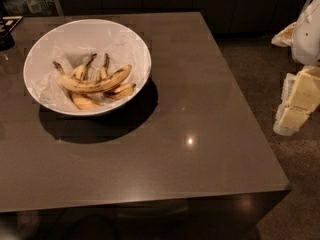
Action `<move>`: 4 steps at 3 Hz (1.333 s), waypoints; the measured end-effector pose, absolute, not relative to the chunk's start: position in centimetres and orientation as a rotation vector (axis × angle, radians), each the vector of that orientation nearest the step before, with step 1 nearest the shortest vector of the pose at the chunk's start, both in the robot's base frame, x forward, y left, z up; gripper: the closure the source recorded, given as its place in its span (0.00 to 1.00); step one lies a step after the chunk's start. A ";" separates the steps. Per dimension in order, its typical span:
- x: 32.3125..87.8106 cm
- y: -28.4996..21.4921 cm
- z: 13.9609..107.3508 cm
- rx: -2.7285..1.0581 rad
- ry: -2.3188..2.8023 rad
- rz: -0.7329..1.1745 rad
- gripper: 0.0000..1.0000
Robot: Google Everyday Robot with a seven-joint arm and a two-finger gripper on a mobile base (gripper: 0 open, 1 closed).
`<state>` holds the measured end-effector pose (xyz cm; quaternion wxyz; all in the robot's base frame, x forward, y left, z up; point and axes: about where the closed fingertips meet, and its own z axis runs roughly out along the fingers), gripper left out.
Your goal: Pick banana from white bowl
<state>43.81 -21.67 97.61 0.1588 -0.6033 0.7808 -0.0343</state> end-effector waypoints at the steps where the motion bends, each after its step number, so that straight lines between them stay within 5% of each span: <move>1: 44.0 -20.7 98.3 -1.724 2.229 -0.120 0.00; 4: 46.3 -8.0 99.4 -1.915 2.206 -0.128 0.00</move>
Offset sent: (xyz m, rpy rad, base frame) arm 0.0094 0.0922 0.0285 -0.0784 0.0798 0.0074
